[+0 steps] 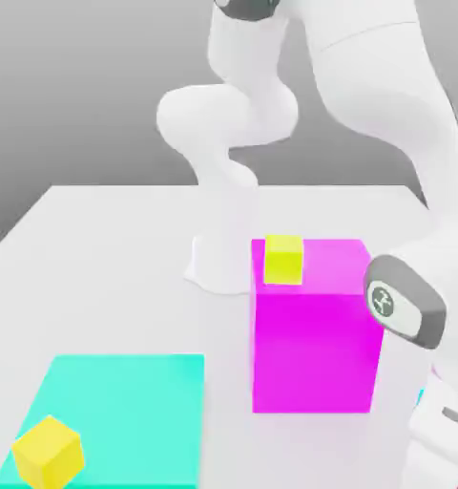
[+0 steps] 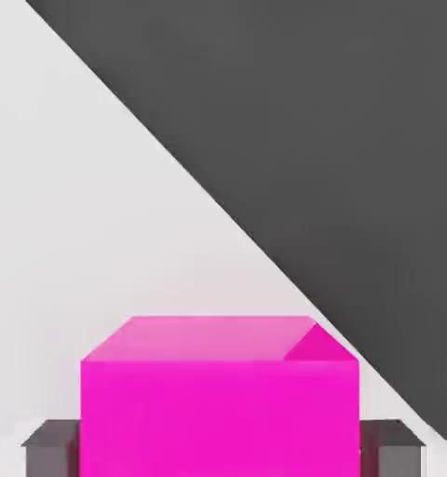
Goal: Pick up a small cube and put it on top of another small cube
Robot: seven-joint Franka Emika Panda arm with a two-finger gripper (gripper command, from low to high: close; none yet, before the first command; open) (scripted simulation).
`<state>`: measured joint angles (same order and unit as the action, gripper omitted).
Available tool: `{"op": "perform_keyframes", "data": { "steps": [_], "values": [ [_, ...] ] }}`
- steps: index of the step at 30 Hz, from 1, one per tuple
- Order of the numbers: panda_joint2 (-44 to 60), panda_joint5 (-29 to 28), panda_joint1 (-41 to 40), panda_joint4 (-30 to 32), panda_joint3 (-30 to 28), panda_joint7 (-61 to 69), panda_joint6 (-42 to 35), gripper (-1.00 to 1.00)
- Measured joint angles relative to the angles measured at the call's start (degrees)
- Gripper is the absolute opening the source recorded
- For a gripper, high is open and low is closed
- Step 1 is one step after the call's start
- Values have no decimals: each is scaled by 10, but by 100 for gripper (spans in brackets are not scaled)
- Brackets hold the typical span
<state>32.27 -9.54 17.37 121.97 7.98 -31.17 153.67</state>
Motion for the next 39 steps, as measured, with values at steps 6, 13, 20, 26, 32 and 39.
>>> {"op": "perform_keyframes", "data": {
  "steps": [6, 13, 20, 26, 32, 39],
  "values": [
    [-48, 13, -7, 10, 10, 10, -37, -100],
    [-193, 49, -31, 67, 12, 21, -123, -100],
    [-339, 80, -57, 132, 3, 26, -203, -100],
    [-465, 101, -68, 186, -11, 27, -273, -100],
    [-590, 114, -81, 241, -27, 23, -342, -100],
    [-703, 125, -95, 312, -41, 17, -386, -100]
  ]
}}
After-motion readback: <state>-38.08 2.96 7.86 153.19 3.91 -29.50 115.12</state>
